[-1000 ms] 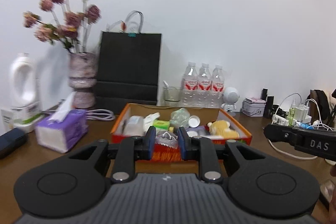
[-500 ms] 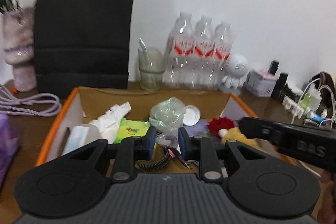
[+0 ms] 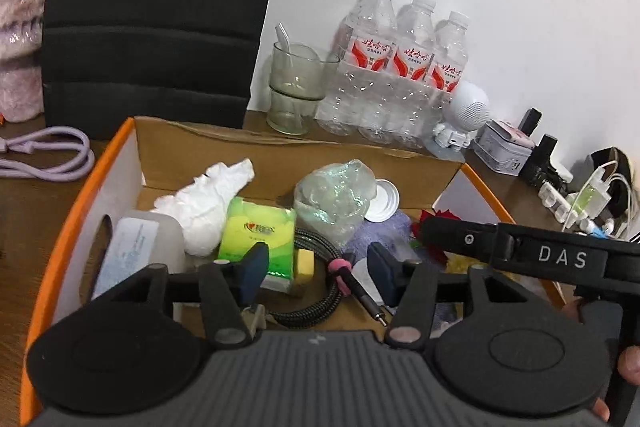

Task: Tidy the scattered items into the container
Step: 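Open both tools to drop the pieces inside the box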

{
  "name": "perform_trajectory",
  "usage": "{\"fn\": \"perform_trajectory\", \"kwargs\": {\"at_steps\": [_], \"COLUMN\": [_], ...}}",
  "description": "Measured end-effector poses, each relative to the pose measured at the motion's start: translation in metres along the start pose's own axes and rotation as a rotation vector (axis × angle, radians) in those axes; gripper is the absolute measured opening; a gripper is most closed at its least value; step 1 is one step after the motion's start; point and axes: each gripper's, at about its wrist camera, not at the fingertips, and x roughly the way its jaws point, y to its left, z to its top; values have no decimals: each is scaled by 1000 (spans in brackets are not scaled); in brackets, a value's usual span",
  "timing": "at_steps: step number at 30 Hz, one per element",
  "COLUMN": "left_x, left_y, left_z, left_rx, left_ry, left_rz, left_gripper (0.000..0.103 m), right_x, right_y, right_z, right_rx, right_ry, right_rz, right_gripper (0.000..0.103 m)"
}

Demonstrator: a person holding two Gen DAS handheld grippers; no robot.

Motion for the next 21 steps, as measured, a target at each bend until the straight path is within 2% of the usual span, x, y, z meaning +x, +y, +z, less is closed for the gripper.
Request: {"fn": "perform_trajectory", "kwargs": {"at_steps": [2, 4, 6, 7, 9, 12, 13, 14, 16, 18, 21], "left_x": [-4, -12, -25, -33, -46, -63, -72, -81, -101, -125, -158], "left_y": [-3, -6, -8, -8, -5, -5, -7, -8, -12, -14, -17], "left_z": [1, 2, 1, -3, -10, -22, -28, -34, -46, -58, -74], "left_rx": [22, 31, 43, 43, 31, 63, 85, 108, 146, 162, 162], "left_ry": [-1, -17, -37, -43, -23, -6, -33, -65, -128, -208, -335], "left_rz": [15, 31, 70, 82, 103, 191, 243, 286, 331, 328, 311], "left_gripper": [59, 68, 84, 85, 88, 90, 91, 98, 100, 101, 101], "right_x": [-1, -10, -25, -34, -46, -59, -65, -71, -86, -106, -137], "right_y": [3, 8, 19, 24, 32, 42, 44, 47, 53, 58, 68], "right_z": [1, 3, 2, 0, -10, -28, -35, -41, -52, -65, -87], "right_rx": [-2, -5, -33, -45, -55, -68, -73, -81, -95, -128, -206], "right_ry": [3, -5, -33, -46, -43, -23, -20, -25, -47, -114, -262], "right_rz": [7, 8, 9, 8, -5, -28, -33, -37, -33, -16, -18], "right_gripper": [57, 57, 60, 63, 78, 78, 78, 78, 78, 78, 78]}}
